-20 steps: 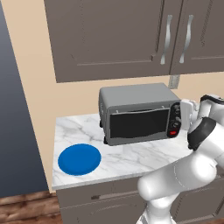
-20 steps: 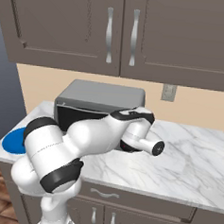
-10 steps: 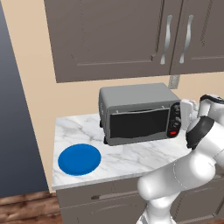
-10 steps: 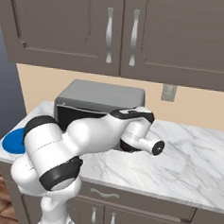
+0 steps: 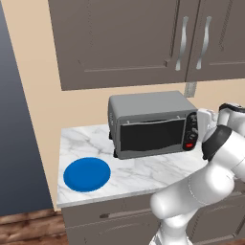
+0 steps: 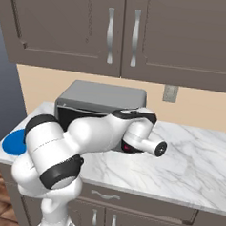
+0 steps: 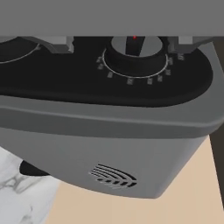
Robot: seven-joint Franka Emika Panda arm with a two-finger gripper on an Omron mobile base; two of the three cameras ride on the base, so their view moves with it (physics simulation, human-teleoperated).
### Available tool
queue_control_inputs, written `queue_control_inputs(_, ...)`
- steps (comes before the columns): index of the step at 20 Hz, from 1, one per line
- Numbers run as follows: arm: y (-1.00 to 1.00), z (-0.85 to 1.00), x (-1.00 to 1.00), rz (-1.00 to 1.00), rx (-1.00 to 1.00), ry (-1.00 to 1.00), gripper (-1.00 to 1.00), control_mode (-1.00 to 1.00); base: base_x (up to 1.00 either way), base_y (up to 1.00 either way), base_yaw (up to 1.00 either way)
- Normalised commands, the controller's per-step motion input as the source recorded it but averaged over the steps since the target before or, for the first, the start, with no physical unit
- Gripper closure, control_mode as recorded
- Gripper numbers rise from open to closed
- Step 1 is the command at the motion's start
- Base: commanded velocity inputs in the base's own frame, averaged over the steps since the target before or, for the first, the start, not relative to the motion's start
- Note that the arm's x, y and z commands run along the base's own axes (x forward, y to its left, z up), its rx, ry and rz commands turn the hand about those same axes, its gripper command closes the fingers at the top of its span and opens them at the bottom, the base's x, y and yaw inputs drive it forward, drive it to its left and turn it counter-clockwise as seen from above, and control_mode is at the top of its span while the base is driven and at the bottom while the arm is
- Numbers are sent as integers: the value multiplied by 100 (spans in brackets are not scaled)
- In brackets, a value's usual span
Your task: Pull the toaster oven rack outwards. Pick up the baguette from the plate and place it on the toaster oven rack. Close the toaster oven door fully and set the temperature to the lowest setting.
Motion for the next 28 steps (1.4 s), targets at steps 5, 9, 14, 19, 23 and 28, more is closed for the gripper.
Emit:
queue_control_inputs(5,-24,0,30,10,-8,0,100,-100,0,0,0)
queue_control_inputs(9,-23,0,25,10,-12,0,100,-100,0,0,0)
queue_control_inputs(14,-9,9,24,8,-13,-3,100,-100,0,0,0)
queue_control_inputs(19,-1,18,32,6,-13,-4,100,-100,0,0,0)
queue_control_inputs(23,-3,18,43,10,-16,0,100,-100,0,0,0)
queue_control_inputs(28,-4,27,45,14,-24,0,100,-100,0,0,0)
